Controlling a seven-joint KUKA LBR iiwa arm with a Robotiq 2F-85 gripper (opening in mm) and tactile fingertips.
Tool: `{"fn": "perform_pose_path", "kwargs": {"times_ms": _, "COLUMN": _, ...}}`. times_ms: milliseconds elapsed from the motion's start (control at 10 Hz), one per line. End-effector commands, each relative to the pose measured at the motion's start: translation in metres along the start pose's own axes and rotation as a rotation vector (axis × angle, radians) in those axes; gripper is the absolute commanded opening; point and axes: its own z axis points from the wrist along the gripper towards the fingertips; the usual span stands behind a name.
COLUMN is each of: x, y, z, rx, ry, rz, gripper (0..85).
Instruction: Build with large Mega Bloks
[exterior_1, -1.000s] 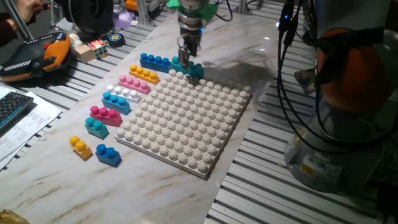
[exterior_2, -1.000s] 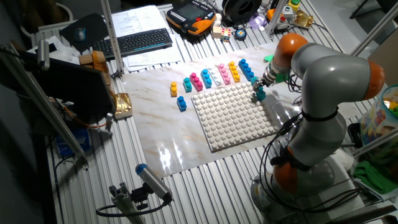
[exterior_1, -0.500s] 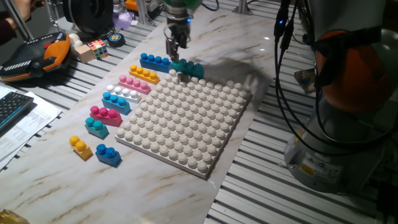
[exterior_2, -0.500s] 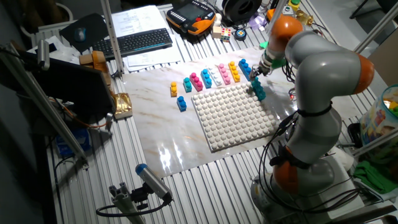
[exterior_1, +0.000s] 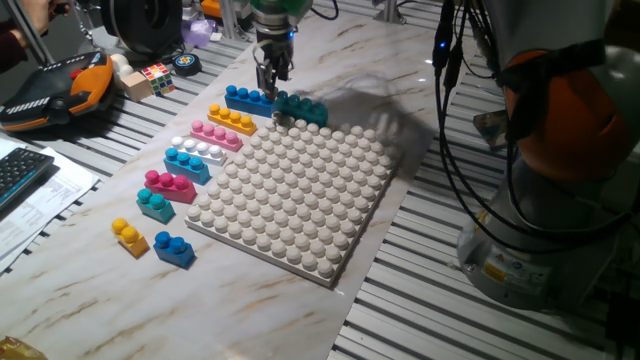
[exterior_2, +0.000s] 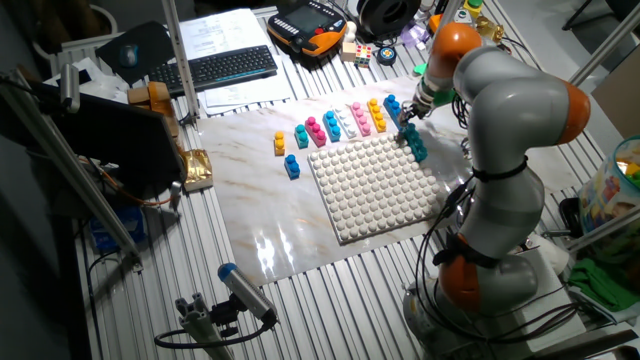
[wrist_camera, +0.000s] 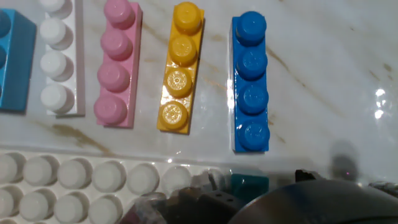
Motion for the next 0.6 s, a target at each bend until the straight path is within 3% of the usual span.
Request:
{"fn": "perform_pose_path", "kwargs": {"times_ms": 0, "x": -0.0021, "y": 0.0001, "z": -0.0001, "rx": 0.0, "ry": 0.003, "rz": -0.001, "gripper": 65.7}}
{"fn": "perform_pose_path", "kwargs": {"times_ms": 300, "x": -0.0021, "y": 0.0001, "z": -0.0001, "rx": 0.001, "ry": 0.001, "rz": 0.036, "gripper": 62.3}}
{"fn": "perform_pose_path", "kwargs": {"times_ms": 500, "x": -0.0021, "y": 0.0001, "z": -0.0001, "rx": 0.024, "ry": 0.003, "rz": 0.057, "gripper": 62.3}}
